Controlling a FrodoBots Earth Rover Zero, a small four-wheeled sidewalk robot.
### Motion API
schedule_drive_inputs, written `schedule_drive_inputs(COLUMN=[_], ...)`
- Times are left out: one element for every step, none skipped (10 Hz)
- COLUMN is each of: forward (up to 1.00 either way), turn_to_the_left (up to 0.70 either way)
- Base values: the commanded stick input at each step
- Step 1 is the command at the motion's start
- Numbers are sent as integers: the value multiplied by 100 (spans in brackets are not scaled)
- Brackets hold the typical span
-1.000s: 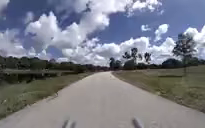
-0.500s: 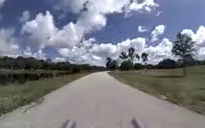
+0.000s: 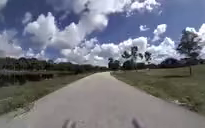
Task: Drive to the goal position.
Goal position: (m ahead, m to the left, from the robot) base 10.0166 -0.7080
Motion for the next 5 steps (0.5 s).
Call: schedule_drive_inputs(forward=[70, 70, 70, 70, 70], turn_to_the_left=[0, 0, 0, 0, 0])
